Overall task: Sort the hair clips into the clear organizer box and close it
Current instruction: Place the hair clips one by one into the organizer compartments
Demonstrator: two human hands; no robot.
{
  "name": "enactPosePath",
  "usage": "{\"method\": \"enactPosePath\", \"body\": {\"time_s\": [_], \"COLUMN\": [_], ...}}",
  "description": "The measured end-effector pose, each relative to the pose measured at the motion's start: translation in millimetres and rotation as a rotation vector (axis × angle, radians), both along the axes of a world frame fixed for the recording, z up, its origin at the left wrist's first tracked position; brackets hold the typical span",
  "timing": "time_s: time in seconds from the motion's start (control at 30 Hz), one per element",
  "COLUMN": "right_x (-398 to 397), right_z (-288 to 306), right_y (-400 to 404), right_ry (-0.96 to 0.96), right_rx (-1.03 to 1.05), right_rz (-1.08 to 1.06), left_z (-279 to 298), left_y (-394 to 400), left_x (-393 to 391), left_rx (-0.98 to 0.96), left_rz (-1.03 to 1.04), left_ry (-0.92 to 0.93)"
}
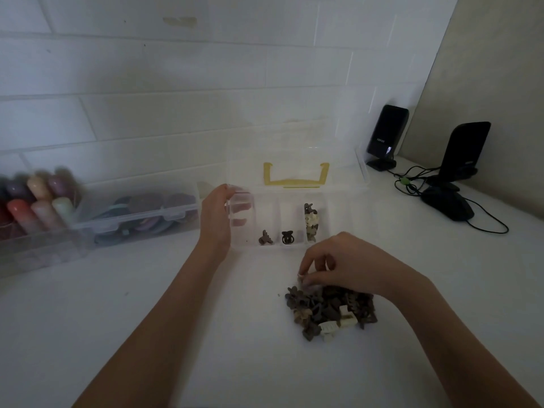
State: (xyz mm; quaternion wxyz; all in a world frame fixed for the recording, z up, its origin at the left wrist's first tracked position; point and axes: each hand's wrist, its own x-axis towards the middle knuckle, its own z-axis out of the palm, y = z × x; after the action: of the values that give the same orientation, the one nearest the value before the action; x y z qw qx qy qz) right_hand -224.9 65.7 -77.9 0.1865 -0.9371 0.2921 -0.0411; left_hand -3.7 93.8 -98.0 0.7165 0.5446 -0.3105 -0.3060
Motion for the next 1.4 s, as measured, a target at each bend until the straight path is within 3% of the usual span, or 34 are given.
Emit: {"method": "enactPosePath", "body": {"time_s": [0.2, 0.47, 0.67, 1.13, 1.4], "right_x": [1, 3, 3, 6, 21], "right_z": [-7, -7, -5, -7, -3], "right_y": [-3, 0, 1, 1, 14], "right_ry": [-0.086, -0.001, -0.296, -0.717, -0.77], "right_rx": [0.06, -0.104, 0.049, 0.03, 0.014], "right_rz": [-0.005, 0.01, 0.007, -0.208, -0.15], "left_z": [0, 0, 0, -1, -1], "left_y": [-1, 0, 1, 2, 1], "left_x": [-1, -1, -1, 1, -2], "left_rx": [0.0, -0.004, -0.012, -0.039, -0.03], "left_rz": [0.009, 0.013, 0.014, -0.012, -0.042], "left_ry": [0.003, -0.009, -0.025, -0.026, -0.026]}}
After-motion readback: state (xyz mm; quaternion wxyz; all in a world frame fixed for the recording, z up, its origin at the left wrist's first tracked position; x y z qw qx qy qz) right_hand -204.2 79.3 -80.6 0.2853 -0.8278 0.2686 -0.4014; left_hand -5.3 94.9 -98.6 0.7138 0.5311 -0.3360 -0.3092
